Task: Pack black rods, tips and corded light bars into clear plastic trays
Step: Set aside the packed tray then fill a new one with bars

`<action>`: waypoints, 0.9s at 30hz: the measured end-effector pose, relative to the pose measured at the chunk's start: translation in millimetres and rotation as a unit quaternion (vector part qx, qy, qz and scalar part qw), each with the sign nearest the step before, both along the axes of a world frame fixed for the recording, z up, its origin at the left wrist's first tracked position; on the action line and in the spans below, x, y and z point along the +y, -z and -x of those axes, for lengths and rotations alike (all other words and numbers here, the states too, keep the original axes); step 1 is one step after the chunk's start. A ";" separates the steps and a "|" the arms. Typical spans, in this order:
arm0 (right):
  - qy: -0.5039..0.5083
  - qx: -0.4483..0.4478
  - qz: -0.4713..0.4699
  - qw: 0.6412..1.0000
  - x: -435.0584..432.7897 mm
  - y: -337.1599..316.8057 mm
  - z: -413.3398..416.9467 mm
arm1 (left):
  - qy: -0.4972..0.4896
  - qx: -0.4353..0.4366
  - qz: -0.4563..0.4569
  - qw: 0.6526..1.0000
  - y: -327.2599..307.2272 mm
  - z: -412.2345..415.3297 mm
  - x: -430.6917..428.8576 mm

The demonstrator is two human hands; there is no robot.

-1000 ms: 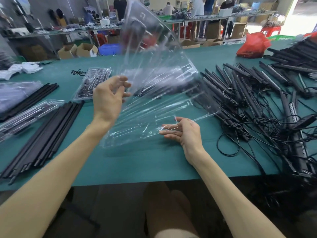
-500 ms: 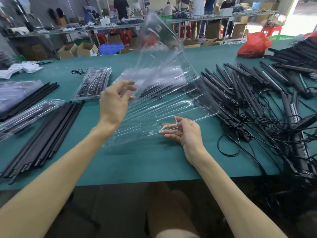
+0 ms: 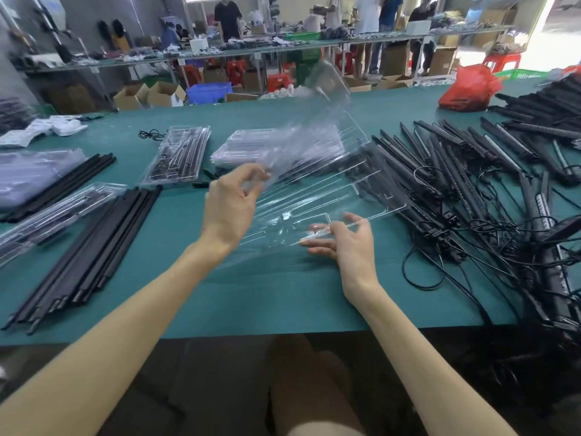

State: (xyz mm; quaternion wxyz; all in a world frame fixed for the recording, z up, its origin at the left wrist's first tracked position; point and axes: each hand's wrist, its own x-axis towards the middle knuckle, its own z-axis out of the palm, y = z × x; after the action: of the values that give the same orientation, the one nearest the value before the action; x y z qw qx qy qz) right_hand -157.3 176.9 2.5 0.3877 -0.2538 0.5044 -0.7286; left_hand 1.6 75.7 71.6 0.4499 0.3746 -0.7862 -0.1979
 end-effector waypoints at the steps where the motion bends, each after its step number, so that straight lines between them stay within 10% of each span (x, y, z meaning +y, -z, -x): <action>1: 0.048 0.052 -0.015 0.997 0.9 1.5 0.0 | -0.004 -0.022 0.017 1.000 4.3 2.4 5.0; 8: 0.314 0.465 -0.118 0.819 19.9 1.3 -4.1 | -0.008 -0.094 0.052 0.994 17.7 5.0 25.3; 20: 0.269 0.390 -0.068 0.878 49.8 -9.4 2.6 | -0.012 -0.045 0.052 0.998 -1.7 -18.5 20.8; 27: 0.140 0.722 -0.236 0.635 35.0 -15.8 -13.7 | 0.028 -0.116 0.038 0.992 14.0 -16.9 28.9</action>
State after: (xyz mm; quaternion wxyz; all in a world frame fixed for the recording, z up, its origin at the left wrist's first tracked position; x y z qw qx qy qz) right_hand -143.7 212.0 18.3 -0.1596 -0.5248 0.8081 -0.2147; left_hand 18.5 104.6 57.6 0.3640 0.3554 -0.8501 -0.1361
